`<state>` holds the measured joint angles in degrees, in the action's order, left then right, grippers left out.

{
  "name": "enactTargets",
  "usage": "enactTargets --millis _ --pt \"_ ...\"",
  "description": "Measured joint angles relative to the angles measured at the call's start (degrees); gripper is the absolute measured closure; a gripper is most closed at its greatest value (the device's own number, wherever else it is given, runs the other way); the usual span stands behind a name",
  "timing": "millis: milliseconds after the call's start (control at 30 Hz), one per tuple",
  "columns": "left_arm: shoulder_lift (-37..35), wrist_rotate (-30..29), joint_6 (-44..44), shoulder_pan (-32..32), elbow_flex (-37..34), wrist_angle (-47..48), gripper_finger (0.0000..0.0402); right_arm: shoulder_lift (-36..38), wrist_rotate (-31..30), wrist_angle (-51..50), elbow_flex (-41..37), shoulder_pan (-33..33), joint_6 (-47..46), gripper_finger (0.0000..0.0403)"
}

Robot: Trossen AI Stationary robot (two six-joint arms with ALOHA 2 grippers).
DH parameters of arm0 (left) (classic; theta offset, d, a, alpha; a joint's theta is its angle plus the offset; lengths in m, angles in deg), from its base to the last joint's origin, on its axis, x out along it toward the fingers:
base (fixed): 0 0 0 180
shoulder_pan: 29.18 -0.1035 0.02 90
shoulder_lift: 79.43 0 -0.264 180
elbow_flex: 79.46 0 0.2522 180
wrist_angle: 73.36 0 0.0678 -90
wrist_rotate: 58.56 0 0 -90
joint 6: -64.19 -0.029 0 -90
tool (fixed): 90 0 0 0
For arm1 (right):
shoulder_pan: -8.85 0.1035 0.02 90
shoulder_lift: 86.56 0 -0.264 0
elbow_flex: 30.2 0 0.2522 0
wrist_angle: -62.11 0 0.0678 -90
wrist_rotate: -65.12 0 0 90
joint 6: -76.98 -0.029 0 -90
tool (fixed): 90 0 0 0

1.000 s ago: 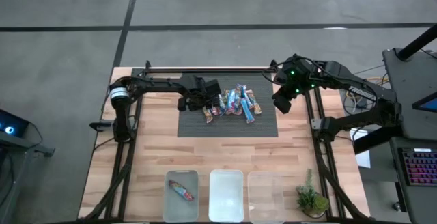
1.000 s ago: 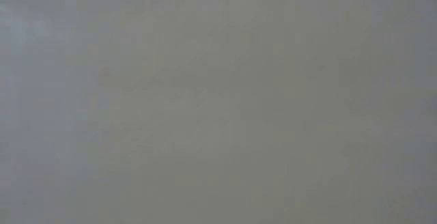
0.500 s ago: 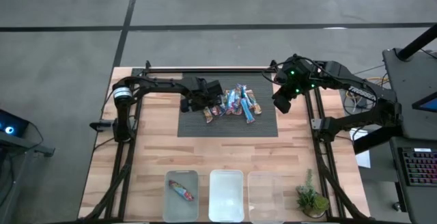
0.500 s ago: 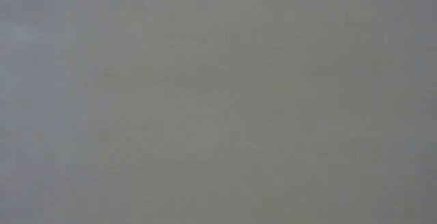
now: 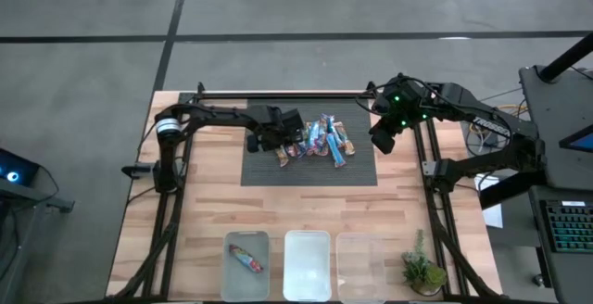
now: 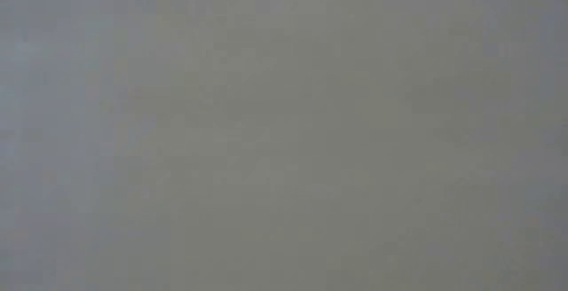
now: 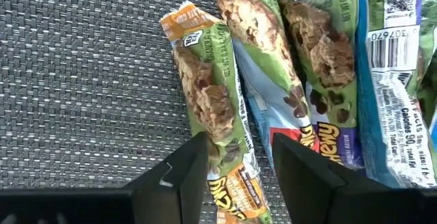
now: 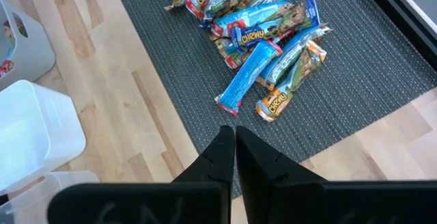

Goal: Pick and place Granola Bars by type
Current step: Put the yellow granola bar into the transparent bin

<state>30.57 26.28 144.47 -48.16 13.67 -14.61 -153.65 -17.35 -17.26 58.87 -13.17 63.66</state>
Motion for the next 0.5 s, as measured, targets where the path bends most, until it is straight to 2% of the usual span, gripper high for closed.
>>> enactTargets --millis 267,500 --pt "1.4 1.5 0.9 0.0 0.0 0.0 0.0255 0.0 0.0 0.0 0.0 0.0 0.0 0.0394" --pt "-0.2 1.6 0.7 0.0 0.6 1.6 0.0255 0.0 0.0 0.2 0.0 0.0 0.0 0.0394"
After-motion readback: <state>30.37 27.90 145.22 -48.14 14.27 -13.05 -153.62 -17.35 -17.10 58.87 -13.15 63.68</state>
